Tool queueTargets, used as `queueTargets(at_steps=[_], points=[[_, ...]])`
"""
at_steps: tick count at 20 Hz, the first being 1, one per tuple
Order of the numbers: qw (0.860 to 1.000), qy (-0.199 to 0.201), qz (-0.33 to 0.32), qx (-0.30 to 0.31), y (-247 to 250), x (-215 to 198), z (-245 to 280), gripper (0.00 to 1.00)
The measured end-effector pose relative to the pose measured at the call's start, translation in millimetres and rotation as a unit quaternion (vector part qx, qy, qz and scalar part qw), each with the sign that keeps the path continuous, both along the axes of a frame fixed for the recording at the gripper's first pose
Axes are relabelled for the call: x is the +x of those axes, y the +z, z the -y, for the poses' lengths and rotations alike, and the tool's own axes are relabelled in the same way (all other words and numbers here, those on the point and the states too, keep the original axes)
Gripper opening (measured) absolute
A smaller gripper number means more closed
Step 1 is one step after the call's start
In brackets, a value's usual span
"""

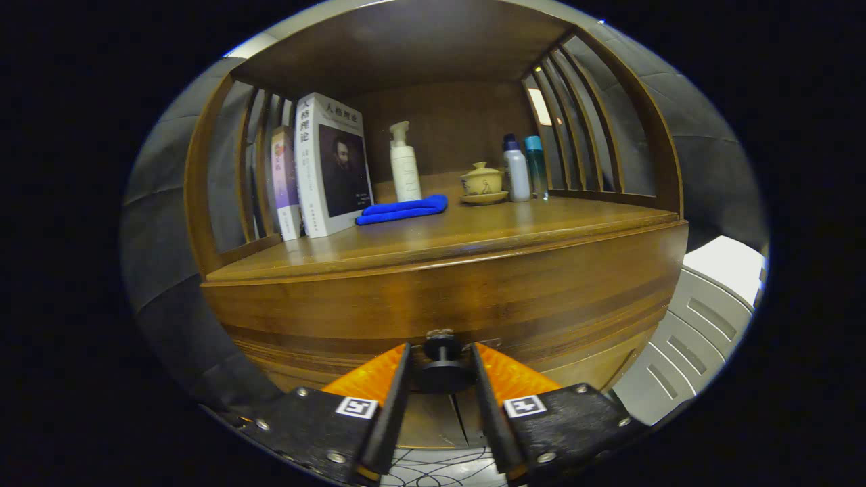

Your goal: Pull open the drawer, take out the items inside it, and place them on the countertop above the cabinet.

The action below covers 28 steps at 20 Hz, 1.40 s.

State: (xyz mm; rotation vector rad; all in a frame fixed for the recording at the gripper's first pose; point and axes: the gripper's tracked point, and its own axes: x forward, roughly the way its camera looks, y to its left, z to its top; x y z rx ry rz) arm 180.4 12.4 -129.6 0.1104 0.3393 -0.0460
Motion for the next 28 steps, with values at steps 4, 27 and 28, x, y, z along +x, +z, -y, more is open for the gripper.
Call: queueTargets(at_steps=[4,27,28], points=[[0.999,0.022,-0.007,-0.034,-1,0,-1,0.41],[0.996,0.071,-0.007,-0.047,6,-134,-3,0.34],[0.996,0.072,-0.015,-0.044,2,-142,-3,0.34]])
